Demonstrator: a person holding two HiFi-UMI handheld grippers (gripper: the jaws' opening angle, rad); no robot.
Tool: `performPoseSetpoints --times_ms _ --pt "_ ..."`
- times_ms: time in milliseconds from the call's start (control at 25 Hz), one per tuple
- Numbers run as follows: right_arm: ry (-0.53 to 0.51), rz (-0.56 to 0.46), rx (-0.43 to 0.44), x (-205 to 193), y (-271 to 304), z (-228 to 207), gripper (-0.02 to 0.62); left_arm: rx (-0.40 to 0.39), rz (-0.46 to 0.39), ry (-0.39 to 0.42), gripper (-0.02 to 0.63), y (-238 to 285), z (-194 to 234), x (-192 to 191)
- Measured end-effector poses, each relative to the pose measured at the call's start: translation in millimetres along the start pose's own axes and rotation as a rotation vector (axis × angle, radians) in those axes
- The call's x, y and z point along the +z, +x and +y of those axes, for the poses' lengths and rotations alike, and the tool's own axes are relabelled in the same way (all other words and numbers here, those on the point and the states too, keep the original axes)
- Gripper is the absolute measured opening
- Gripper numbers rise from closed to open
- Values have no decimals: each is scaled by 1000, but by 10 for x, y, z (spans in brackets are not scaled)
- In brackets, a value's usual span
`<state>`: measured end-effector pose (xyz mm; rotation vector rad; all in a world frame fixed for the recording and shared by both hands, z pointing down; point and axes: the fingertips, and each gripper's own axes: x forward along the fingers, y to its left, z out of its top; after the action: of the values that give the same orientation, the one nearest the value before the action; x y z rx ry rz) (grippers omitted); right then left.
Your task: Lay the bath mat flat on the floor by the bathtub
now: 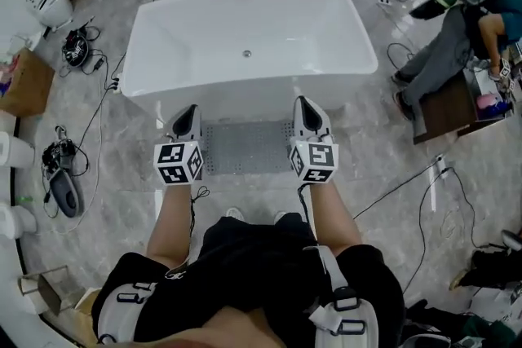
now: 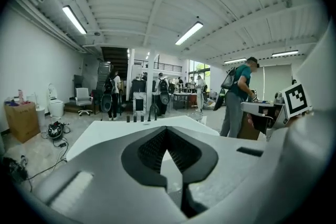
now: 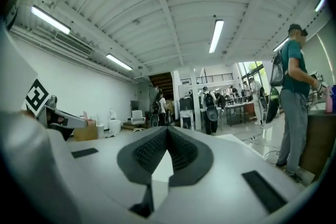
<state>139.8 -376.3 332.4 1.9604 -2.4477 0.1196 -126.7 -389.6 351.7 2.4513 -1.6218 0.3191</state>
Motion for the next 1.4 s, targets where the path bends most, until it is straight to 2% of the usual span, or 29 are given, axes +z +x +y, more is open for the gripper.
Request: performPoseSetpoints --times_ms 80,200,360,840,1400 --pt "-5 -48 -10 397 -77 -29 5 3 -42 29 3 -104 -155 395" --pt "12 -82 -18 726 -204 -75 5 19 -99 68 3 -243 -317 802" --pt "27 -107 -21 939 -272 -192 5 18 -124 64 3 -301 -482 1029" --pt "3 -136 -17 1135 -326 -179 5 26 -123 65 3 -404 -516 1122" --pt "-18 -120 -37 1075 -547 -99 5 -5 -107 43 3 -593 -575 963"
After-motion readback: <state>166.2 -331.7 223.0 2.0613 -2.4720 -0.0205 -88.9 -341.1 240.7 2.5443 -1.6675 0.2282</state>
